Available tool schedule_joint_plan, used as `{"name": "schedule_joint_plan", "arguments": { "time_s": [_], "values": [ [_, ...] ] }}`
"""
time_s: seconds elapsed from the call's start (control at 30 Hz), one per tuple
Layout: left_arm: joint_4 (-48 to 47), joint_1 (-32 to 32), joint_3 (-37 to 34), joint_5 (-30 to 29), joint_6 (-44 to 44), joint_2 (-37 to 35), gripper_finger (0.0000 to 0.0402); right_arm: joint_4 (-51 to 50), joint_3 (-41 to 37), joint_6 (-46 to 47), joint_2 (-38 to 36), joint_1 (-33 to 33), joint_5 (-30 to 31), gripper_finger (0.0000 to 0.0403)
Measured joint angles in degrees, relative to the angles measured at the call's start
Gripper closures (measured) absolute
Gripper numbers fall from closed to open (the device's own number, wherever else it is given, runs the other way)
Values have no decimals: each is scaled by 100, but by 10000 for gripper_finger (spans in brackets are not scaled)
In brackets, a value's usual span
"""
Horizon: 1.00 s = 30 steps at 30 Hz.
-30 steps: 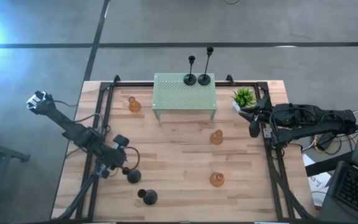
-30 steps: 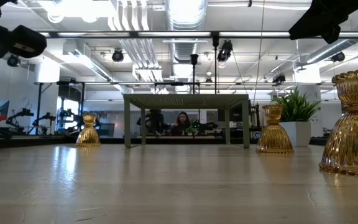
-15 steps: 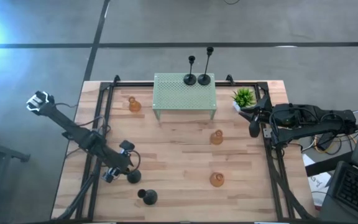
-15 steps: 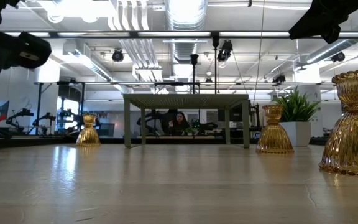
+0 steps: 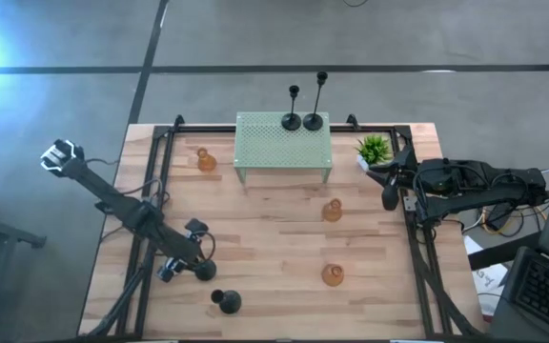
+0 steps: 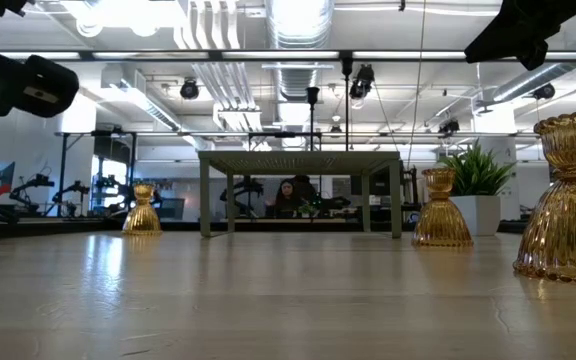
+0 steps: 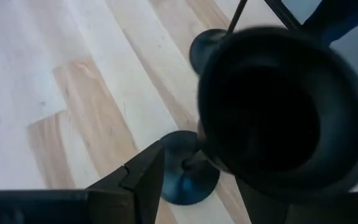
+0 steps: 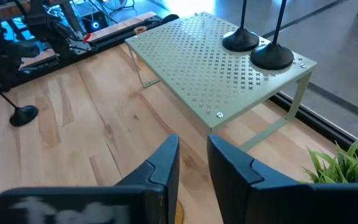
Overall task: Pick & Place candle stick holders
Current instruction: Put the top black candle holder on the shelf aligned with the other black candle holders
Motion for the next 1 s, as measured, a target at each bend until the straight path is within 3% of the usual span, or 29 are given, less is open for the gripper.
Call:
{"name": "schedule_joint_plan", "arguments": {
  "time_s": [0.23,0.4,0.6,0.83,1.0],
  "values": [
    [793,0,-228,63,-26,96,213,-2,0,0,0,0,0,312],
    [843,0,-243,68,-6,208,223,-1,0,0,0,-1,0,307],
    [827,0,-243,-76,-4,387,276,-2,0,0,0,-1,0,306],
    [832,1,-243,-340,-98,408,384,-1,0,1,0,0,0,321],
    [835,4,-243,-481,-356,369,385,-2,0,0,0,-1,0,331]
  ]
}}
